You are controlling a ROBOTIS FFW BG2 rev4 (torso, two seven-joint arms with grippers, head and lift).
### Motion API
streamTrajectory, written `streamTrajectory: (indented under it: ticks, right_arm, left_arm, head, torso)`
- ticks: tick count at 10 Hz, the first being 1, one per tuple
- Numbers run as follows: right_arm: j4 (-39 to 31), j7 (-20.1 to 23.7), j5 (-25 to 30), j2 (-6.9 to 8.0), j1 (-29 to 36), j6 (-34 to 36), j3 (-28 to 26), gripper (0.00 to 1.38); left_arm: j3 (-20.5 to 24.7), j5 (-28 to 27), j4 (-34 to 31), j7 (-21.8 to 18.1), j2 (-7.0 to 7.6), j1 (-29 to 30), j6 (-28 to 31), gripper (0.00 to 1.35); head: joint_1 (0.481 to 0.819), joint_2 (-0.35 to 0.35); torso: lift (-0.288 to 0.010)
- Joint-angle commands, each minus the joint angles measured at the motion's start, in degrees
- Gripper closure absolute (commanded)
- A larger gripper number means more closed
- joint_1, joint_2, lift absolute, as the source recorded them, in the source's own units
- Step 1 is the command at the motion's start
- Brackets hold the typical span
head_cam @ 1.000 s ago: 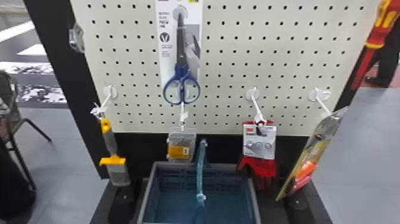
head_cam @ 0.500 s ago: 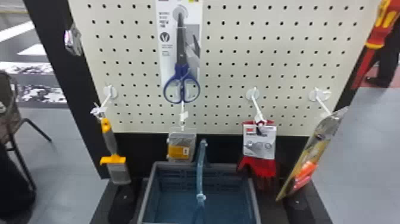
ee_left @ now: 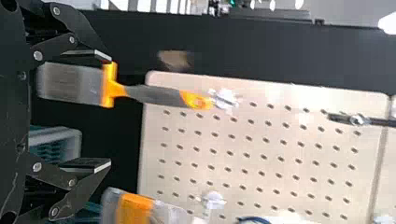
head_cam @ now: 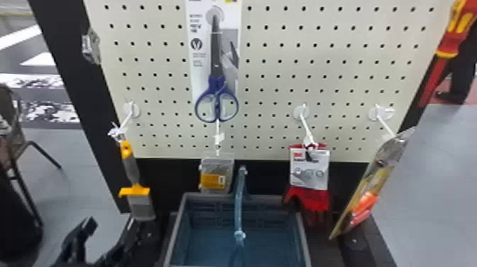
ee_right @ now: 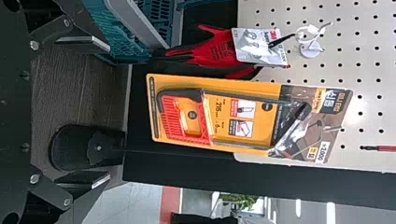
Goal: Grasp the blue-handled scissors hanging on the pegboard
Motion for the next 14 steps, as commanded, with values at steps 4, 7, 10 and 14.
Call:
streamTrajectory:
  ticks: [4, 7, 10, 14]
  right_arm:
    - [0.11, 0.0, 0.14, 0.26, 0.23, 0.0, 0.0, 0.32]
    - [0.53, 0.0, 0.32, 0.26, -0.02, 0.0, 0.09, 0.32]
    - [0.53, 0.0, 0.32, 0.26, -0.14, 0.0, 0.09, 0.32]
    - [0.67, 0.0, 0.5, 0.26, -0.51, 0.09, 0.09, 0.32]
  left_arm:
    - [0.83, -0.05, -13.46, -2.01, -1.03, -4.75, 14.86, 0.48]
    - [1.18, -0.14, -20.35, -7.28, -0.95, -10.41, 24.53, 0.49]
    - [1.44, 0.65, -25.13, -12.99, -0.77, -15.09, 32.79, 0.49]
    - [1.44, 2.93, -27.38, -18.27, -0.68, -20.38, 39.56, 0.49]
  head:
    - [0.549, 0.0]
    - [0.549, 0.0]
    - [0.549, 0.0]
    - [0.549, 0.0]
  torso:
    - [-0.1]
    - [-0.1]
    - [-0.1]
    - [-0.1]
